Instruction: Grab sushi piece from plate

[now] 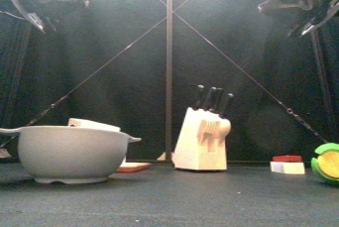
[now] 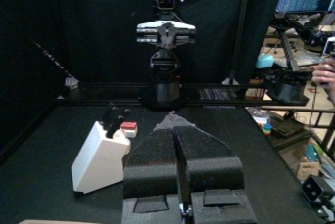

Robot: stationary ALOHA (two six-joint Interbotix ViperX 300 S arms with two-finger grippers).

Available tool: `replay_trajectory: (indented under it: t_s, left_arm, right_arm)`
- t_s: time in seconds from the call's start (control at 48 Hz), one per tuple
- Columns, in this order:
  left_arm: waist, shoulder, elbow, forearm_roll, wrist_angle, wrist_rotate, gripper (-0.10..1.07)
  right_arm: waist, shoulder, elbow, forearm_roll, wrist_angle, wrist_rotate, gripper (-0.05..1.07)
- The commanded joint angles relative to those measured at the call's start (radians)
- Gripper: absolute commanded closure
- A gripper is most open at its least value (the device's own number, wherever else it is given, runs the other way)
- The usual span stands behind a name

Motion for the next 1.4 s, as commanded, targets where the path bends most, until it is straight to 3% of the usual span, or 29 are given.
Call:
replay_trajectory:
  t_s: [0.0,0.188,0.396,0.688,1.0,1.229,1.375]
  left_arm:
    - [-0.009,0.017,-0.011,-0.025,-0.041,-0.003,1.04]
    - [-0.025,0.028,-0.018,-0.034,-0.060,-0.003,1.00]
    - [-0.032,0.123,-0.048,-0.034,-0.043,-0.002,1.00]
    - [0.015,0.258,-0.126,-0.034,0.109,0.000,0.96]
    - [0.089,0.351,-0.158,-0.032,0.186,0.002,0.65]
    - [0.133,0.436,-0.160,-0.011,0.186,0.005,0.33]
    - [0.161,0.514,-0.164,0.051,0.186,0.005,0.11]
  right_arm:
    - [-0.005,0.011,-0.023,-0.002,-0.011,0.002,1.04]
    - [-0.008,0.040,-0.026,-0.002,-0.011,0.006,1.01]
    - [-0.006,0.058,-0.029,-0.002,-0.011,0.008,1.01]
    - [-0.002,0.060,-0.023,-0.002,-0.012,0.008,1.01]
    - [-0.003,0.060,-0.020,-0.002,-0.011,0.006,1.01]
    - [-0.008,0.060,-0.018,-0.002,-0.011,0.006,1.01]
    - [-0.008,0.061,-0.017,-0.002,-0.011,0.006,1.01]
